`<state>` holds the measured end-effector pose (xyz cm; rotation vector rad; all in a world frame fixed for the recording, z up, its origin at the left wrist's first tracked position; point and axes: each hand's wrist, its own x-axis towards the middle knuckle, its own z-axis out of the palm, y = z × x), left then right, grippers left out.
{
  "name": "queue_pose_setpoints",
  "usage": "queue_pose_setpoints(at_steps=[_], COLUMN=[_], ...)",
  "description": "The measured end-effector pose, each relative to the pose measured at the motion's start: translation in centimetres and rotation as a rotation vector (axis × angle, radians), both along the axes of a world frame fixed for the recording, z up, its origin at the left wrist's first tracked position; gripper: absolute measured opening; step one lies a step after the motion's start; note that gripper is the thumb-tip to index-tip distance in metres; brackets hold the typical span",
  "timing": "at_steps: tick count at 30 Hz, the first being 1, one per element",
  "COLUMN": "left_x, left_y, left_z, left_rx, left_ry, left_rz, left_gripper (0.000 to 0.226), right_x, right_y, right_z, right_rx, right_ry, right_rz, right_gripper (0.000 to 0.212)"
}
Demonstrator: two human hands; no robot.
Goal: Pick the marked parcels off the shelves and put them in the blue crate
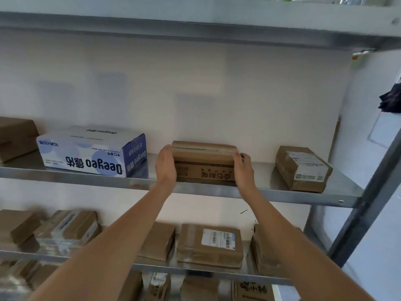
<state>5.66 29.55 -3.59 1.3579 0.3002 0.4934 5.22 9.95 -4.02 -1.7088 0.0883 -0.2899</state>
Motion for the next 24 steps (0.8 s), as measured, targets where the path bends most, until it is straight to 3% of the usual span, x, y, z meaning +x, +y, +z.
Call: queue_pose_setpoints(at_steps=[3,7,10,11,14,19,24], left_x=[-0.6,-1.3,-1.3,-1.1,-0.9,-1.4,-1.4], left_y=[-0.3,0.4,0.8,1.0,1.0,0.2,-0.4], left_z=[0.7,1.6,2.5,2.6,2.9,3.8,4.0], left_rx=[-0.040,-0.079,0.037,0.046,-0.055,0.006,-0.036], left_ry=[0.036,0.038,0.012,0.003,-0.029,-0.052,-0.031], left_rz=[-0.057,-0.034,-0.090,-0.094,-0.099,-0.120,-0.105], left_gripper=[0.043,0.018,0.031,0.025,0.022,0.031,0.022], right_x=[-0.3,-0.4,-0.9,-1.0,-1.2,-1.3,-1.2], right_y=[-0.4,-1.1,-2.0,-2.2,-3.0,-3.9,-3.9], right_z=[0.5,1.2,1.9,2.1,2.9,3.5,3.8], right_rx=[0.008,0.111,0.151,0.162,0.199,0.236,0.223], right_ry=[0.006,0.006,-0.060,-0.089,-0.138,-0.150,-0.143], right_rz=[0.008,0.065,0.091,0.099,0.110,0.133,0.110], right_gripper=[0.055,0.064,0.044,0.040,0.040,0.039,0.041])
